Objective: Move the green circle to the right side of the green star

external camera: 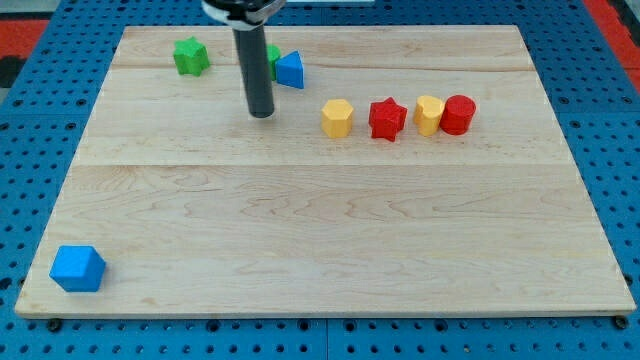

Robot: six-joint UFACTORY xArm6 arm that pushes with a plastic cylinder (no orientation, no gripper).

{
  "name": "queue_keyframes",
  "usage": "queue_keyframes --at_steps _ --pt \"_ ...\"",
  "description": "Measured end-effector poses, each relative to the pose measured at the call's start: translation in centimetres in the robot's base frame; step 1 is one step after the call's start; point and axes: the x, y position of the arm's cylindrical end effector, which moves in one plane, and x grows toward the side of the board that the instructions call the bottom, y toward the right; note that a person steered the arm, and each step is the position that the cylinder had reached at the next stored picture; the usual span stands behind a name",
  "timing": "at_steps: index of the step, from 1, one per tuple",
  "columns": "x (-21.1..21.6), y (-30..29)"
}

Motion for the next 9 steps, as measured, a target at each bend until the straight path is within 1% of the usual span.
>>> queue_keyframes --at_steps 2,4,5,6,7,8,9 --pt "-2.0 4.1" --pt "-5.7 9.3" --pt "-8.8 9.2" --pt "-11.8 6.6" --pt "-10.7 5.4" --pt "-8.6 4.5" --pt "-8.3 1.8"
